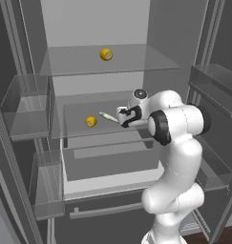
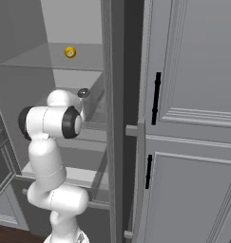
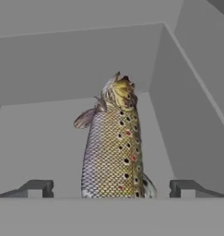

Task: Place one lemon and one fish in each tupperware on the nearby counter, to pack two identical lunches.

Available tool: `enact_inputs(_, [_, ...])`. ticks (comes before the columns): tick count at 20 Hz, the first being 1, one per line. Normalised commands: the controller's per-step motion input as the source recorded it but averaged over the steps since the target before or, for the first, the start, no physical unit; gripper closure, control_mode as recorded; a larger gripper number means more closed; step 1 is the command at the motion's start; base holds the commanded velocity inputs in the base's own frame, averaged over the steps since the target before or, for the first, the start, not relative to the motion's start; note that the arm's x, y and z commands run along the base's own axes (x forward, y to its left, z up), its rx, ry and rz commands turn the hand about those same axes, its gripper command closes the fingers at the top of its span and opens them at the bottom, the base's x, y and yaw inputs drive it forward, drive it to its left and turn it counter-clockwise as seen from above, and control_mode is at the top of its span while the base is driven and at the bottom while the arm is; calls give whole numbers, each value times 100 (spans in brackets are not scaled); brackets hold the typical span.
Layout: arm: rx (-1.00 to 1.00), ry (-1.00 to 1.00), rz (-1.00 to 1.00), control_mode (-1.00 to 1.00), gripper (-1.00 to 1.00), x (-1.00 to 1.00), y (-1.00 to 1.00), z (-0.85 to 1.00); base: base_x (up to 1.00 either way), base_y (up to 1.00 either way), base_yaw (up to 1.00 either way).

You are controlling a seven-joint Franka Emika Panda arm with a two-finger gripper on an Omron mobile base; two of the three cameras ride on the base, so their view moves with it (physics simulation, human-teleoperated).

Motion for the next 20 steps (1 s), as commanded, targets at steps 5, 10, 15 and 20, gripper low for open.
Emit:
enact_inputs(5, [0, 13, -4, -100, 100, 3, 0, -56, 0, 0, 0])
enact_inputs(10, [0, 4, 0, -100, 100, -46, 0, -15, 0, 0, 0])
enact_inputs(15, [1, -4, 0, -100, 100, -98, 0, 0, 0, 0, 0])
enact_inputs(20, [0, -16, 0, -100, 100, -100, 0, 32, 0, 0, 0])
